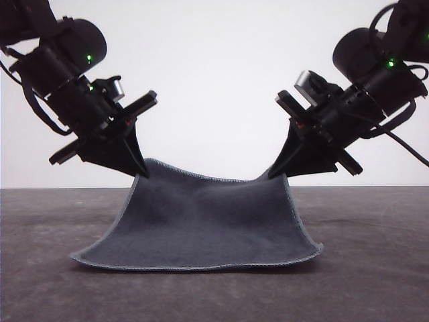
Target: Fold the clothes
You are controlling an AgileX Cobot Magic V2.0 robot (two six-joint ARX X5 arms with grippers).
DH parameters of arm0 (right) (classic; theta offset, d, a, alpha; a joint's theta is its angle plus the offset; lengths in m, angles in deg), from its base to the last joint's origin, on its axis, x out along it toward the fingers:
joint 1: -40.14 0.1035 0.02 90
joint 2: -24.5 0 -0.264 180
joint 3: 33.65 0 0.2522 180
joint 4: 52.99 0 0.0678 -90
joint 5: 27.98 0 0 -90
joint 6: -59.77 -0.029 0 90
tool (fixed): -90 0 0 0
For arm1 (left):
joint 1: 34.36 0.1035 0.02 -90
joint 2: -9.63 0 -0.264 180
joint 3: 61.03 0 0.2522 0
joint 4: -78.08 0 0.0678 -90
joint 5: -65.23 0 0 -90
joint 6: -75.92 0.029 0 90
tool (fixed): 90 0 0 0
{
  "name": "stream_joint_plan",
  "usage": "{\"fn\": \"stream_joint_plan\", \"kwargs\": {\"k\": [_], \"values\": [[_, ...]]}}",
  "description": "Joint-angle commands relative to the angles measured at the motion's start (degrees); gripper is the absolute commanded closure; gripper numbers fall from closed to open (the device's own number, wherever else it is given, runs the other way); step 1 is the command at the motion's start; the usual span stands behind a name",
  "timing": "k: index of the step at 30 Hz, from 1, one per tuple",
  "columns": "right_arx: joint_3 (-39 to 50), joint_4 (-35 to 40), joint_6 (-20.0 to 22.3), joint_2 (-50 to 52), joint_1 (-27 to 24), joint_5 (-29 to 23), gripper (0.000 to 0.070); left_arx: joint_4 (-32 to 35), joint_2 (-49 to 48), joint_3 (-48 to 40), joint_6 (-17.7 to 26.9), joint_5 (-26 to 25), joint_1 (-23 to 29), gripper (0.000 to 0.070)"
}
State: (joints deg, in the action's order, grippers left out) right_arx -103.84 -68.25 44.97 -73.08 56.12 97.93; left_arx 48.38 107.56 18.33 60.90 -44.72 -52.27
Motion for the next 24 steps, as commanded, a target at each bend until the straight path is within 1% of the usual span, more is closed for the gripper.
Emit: {"fn": "stream_joint_plan", "kwargs": {"k": [1,6,12,19,24], "values": [[0.09,-0.22,1.54,0.4,0.57,-0.17,0.0696,0.15,0.06,0.1,0.93,0.31,-0.48,0.0691],[2.26,-0.48,1.79,3.38,1.21,-0.91,0.0696,0.89,-3.05,-4.18,0.94,0.86,-0.92,0.0691],[7.43,-0.07,1.79,8.5,1.31,-1.26,0.0696,1.86,-8.4,-9.93,1.0,0.84,-1.17,0.0691],[14.39,1.41,1.75,15.62,2.69,-1.48,0.0696,1.79,-14.23,-14.68,0.44,0.84,-2.49,0.0691],[17.82,1.2,1.42,19.41,4.1,-1.69,0.0696,0.02,-17.27,-17.09,-0.06,0.88,-3.46,0.0691]]}}
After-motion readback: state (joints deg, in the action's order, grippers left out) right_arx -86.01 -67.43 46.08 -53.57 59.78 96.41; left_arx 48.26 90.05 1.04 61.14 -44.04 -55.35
